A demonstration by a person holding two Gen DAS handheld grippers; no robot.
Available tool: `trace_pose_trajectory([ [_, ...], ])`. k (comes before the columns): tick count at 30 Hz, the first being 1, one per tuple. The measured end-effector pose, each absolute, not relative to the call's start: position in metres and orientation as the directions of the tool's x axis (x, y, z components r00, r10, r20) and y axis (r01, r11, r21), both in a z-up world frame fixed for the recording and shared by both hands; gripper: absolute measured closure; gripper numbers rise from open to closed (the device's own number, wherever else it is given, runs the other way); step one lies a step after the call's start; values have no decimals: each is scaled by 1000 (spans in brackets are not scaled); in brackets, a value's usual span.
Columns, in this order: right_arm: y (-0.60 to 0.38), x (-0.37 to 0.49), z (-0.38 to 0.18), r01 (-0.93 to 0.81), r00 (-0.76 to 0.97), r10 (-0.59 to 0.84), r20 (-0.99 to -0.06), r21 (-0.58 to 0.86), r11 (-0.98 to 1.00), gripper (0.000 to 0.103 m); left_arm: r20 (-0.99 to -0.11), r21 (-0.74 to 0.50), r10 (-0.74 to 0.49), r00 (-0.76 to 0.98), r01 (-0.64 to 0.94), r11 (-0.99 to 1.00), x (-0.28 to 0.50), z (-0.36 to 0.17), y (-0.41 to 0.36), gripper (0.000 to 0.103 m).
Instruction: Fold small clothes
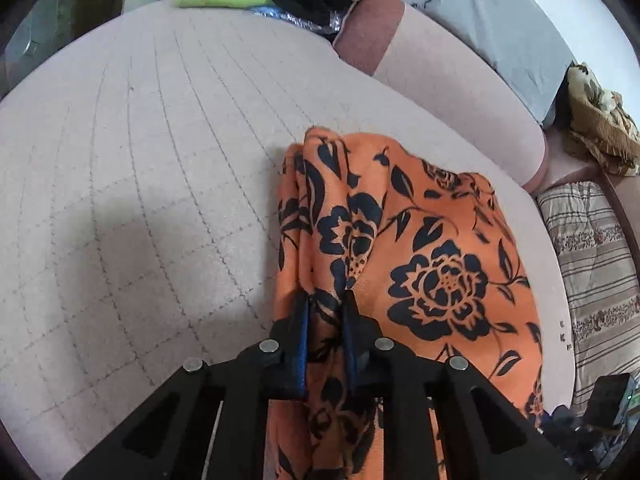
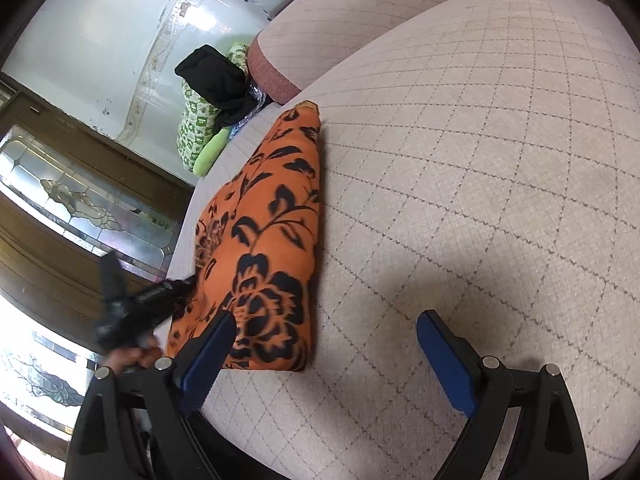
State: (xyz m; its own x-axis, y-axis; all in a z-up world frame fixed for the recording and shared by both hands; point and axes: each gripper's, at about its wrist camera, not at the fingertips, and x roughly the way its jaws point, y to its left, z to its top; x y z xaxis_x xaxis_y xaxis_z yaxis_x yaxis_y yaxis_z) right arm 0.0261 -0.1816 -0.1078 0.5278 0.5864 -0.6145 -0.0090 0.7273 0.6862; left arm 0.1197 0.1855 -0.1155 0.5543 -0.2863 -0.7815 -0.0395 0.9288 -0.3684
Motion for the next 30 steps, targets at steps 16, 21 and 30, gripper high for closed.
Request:
trace_pose_trajectory([
  [16, -189, 16, -101, -19, 532, 608, -589, 710, 704, 9, -772, -431, -292, 565, -127, 893, 104, -113, 216, 66],
  [21, -185, 16, -100, -36, 527, 624, -577, 718, 695, 9, -789, -419, -280, 547, -146, 896, 111, -118, 214, 67],
  [30, -191, 18, -99, -16, 543, 634, -551, 748, 663, 9, -727, -403, -206, 655, -165, 900, 84, -74, 202, 70],
])
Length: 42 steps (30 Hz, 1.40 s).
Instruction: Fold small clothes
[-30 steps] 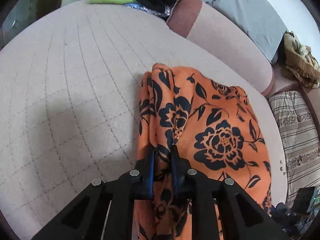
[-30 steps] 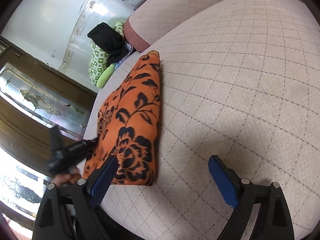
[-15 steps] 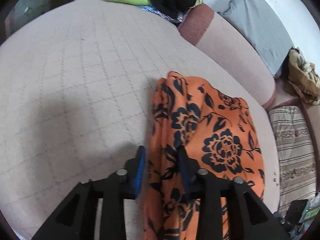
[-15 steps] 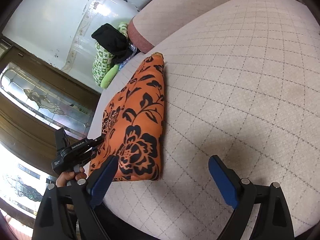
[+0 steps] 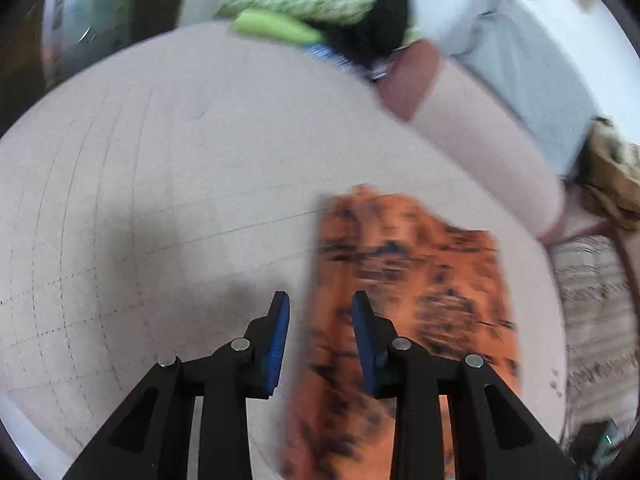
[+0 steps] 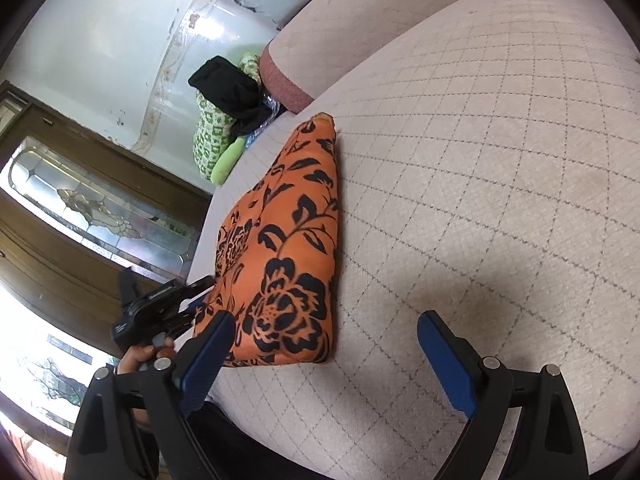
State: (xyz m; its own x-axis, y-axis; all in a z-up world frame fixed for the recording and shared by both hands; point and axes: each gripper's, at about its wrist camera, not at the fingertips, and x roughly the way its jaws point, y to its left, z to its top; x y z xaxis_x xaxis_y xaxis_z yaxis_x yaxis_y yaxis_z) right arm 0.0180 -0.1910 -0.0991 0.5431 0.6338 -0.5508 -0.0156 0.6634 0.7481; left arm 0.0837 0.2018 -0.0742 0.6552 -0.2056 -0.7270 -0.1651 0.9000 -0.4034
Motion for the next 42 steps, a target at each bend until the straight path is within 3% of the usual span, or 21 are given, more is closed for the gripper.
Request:
trace_pose_trajectory([
  [4, -191, 22, -108, 12, 522, 659, -542, 777, 630, 9, -684, -320, -246, 687, 21, 947, 64, -57, 148, 69],
  [8, -191, 31, -115, 49, 495, 717, -491, 839, 541, 9, -776, -174, -150, 612, 21, 985, 76, -98, 118, 69],
  [12, -184, 62, -120, 83, 440, 791, -426, 896, 436, 8, -763, -163, -142, 631, 25, 986, 76, -108, 117, 68],
  [19, -143, 113, -134, 110, 341, 807, -482, 873, 475, 11, -746, -198, -176, 642, 39, 979, 76, -109, 128, 68],
  [20, -137, 114, -130, 75, 336, 808, -484, 869, 489, 30, -743, -204, -181, 644, 39, 978, 76, -110, 126, 68],
  [22, -123, 111, -118, 34, 335, 743, -579, 796, 605, 43, -739, -217, -192, 645, 42, 975, 75, -111, 127, 68],
  [23, -119, 108, -112, 12, 347, 709, -614, 759, 651, 58, -737, -222, -198, 646, 45, 974, 74, -111, 128, 68],
  [25, -108, 98, -97, -48, 386, 617, -685, 653, 755, 64, -735, -225, -204, 646, 52, 973, 74, -112, 128, 68],
  [27, -97, 96, -107, -72, 374, 520, -768, 535, 842, 64, -735, -227, -210, 644, 58, 972, 73, -112, 128, 69],
  [29, -101, 95, -118, -44, 349, 546, -761, 569, 821, 64, -732, -231, -215, 647, 61, 971, 73, -112, 130, 69],
  [31, -108, 93, -113, -35, 350, 587, -730, 616, 787, 40, -730, -247, -226, 645, 60, 967, 73, -112, 132, 69],
  [32, -112, 93, -110, -27, 354, 604, -714, 638, 769, 22, -730, -246, -225, 645, 60, 967, 73, -112, 132, 69],
  [37, -141, 108, -96, 24, 439, 655, -614, 737, 675, 18, -730, -233, -219, 648, 65, 970, 73, -112, 131, 69],
  [41, -127, 147, -123, 80, 357, 735, -577, 803, 591, 17, -728, -235, -221, 649, 66, 970, 73, -112, 131, 69],
  [42, -114, 156, -133, 77, 309, 740, -598, 791, 607, 24, -728, -236, -222, 649, 66, 969, 73, -112, 132, 69],
])
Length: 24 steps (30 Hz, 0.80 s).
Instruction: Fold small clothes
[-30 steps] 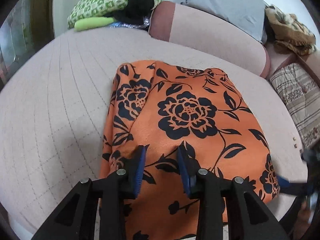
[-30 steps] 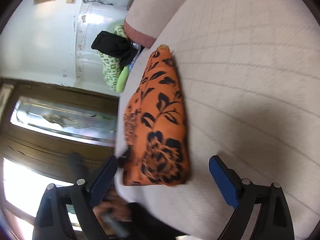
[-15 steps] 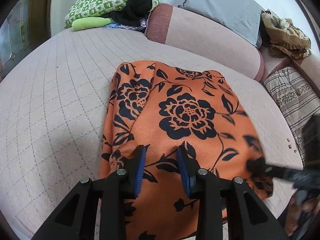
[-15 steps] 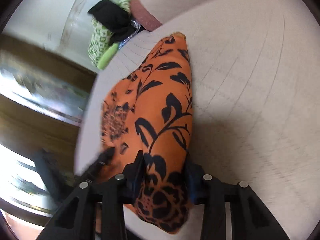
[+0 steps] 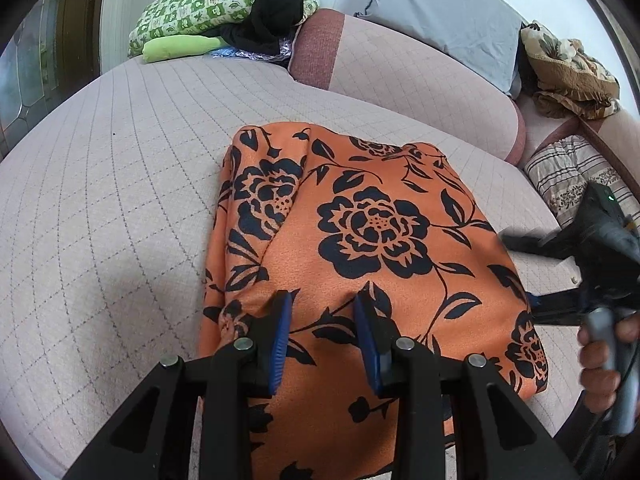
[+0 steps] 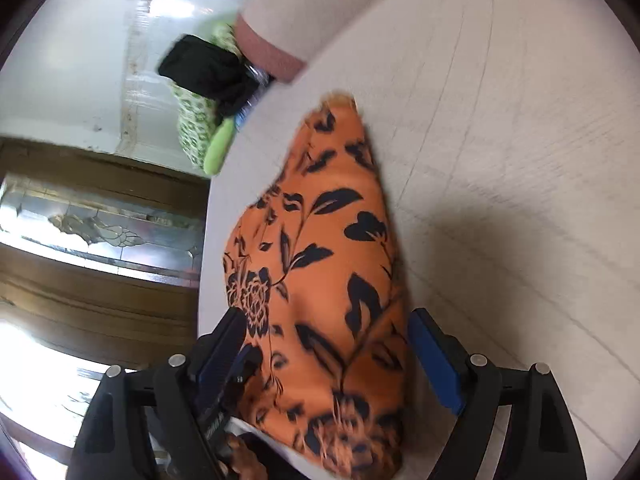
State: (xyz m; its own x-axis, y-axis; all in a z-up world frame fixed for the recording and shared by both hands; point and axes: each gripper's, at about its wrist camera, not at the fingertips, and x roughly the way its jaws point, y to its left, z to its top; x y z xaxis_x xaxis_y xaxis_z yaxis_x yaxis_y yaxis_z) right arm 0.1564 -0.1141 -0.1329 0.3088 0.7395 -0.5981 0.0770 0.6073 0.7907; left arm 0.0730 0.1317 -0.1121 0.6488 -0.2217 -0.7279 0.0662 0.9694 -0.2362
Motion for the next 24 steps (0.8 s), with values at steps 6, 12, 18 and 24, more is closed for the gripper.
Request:
trace_pose_trajectory([
  [6, -74, 143, -107, -142, 336, 544, -769, 530, 836, 62, -725, -249, -235, 647, 72, 966, 74, -113, 133, 69],
  [12, -107, 136, -124, -15, 379, 639, -669, 686, 727, 23, -621, -397, -305, 722, 46, 917, 62, -89, 168, 39],
  [18, -126, 154, -120, 3, 418, 678, -605, 747, 665, 21, -626, -473, -328, 707, -9, 881, 80, -90, 197, 24],
  [24, -105, 204, -139, 13, 343, 694, -633, 742, 670, 61, -777, -290, -224, 588, -19, 957, 98, -130, 170, 32],
])
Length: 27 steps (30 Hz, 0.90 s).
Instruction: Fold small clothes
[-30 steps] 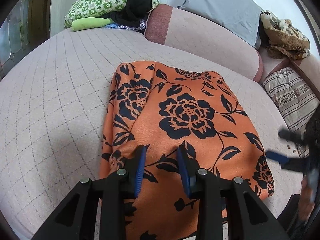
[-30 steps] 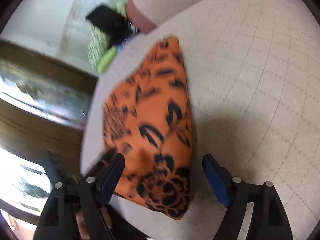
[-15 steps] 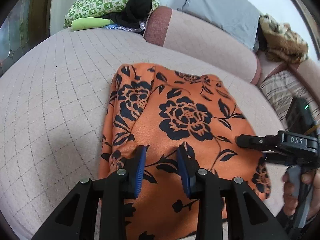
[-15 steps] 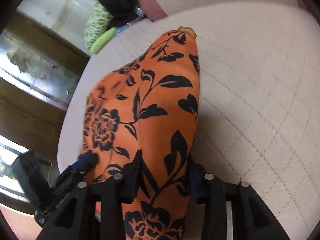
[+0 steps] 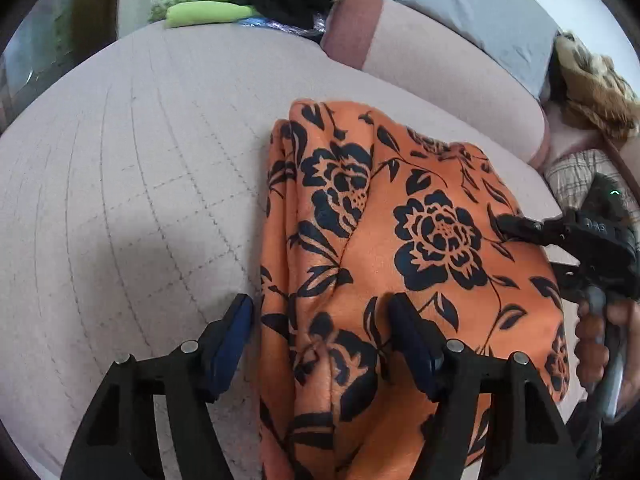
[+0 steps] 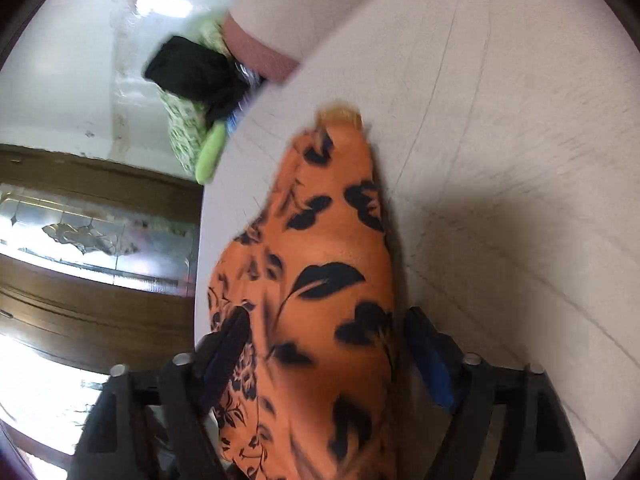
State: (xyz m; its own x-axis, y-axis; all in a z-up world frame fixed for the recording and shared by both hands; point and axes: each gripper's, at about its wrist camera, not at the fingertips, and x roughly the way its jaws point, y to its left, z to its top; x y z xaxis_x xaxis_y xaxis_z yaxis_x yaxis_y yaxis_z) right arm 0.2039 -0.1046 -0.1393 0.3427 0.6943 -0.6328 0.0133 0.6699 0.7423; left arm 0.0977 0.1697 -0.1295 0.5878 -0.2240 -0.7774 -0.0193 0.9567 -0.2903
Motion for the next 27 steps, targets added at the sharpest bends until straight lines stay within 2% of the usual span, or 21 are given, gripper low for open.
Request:
trace_pose_trajectory([
  [4, -94, 197, -129, -58, 374, 620, -690, 650, 758, 64, -772, -328, -252, 584, -26, 944, 98, -130, 177, 31],
  [5, -99, 196, -134, -27, 369, 630, -684, 670, 742, 54, -763, -354, -274, 586, -24, 935, 98, -125, 179, 32],
  [6, -103, 195, -137, 3, 366, 642, -674, 690, 724, 33, -740, -393, -302, 602, -23, 919, 95, -119, 184, 32],
  [8, -115, 184, -138, 27, 390, 676, -626, 741, 671, 21, -687, -461, -344, 641, -18, 887, 89, -107, 197, 32],
  [11, -123, 162, -134, -6, 412, 670, -618, 733, 680, 20, -666, -515, -400, 629, -1, 857, 100, -100, 212, 31],
  [14, -127, 148, -144, 17, 395, 685, -612, 750, 661, 20, -713, -552, -454, 534, -29, 834, 135, -124, 217, 32],
  [16, -127, 141, -144, 2, 408, 684, -604, 750, 661, 20, -751, -542, -448, 485, -66, 838, 150, -142, 219, 53],
  [17, -127, 139, -143, -1, 404, 689, -601, 753, 658, 20, -741, -564, -471, 479, -62, 824, 153, -145, 223, 66],
  [18, -123, 139, -143, -4, 396, 699, -596, 760, 650, 20, -719, -609, -511, 470, -73, 790, 154, -148, 227, 73],
  [19, -120, 139, -144, -10, 386, 703, -597, 759, 651, 20, -713, -621, -516, 475, -88, 778, 154, -150, 229, 74],
  [23, -116, 132, -145, -62, 373, 686, -624, 721, 690, 20, -667, -691, -574, 475, -107, 715, 152, -161, 238, 69],
  [25, -117, 131, -144, -64, 367, 693, -621, 726, 685, 20, -692, -649, -530, 490, -101, 754, 142, -148, 235, 62],
  [27, -121, 129, -144, -47, 368, 705, -606, 745, 665, 20, -720, -562, -444, 534, -73, 824, 125, -128, 226, 49],
])
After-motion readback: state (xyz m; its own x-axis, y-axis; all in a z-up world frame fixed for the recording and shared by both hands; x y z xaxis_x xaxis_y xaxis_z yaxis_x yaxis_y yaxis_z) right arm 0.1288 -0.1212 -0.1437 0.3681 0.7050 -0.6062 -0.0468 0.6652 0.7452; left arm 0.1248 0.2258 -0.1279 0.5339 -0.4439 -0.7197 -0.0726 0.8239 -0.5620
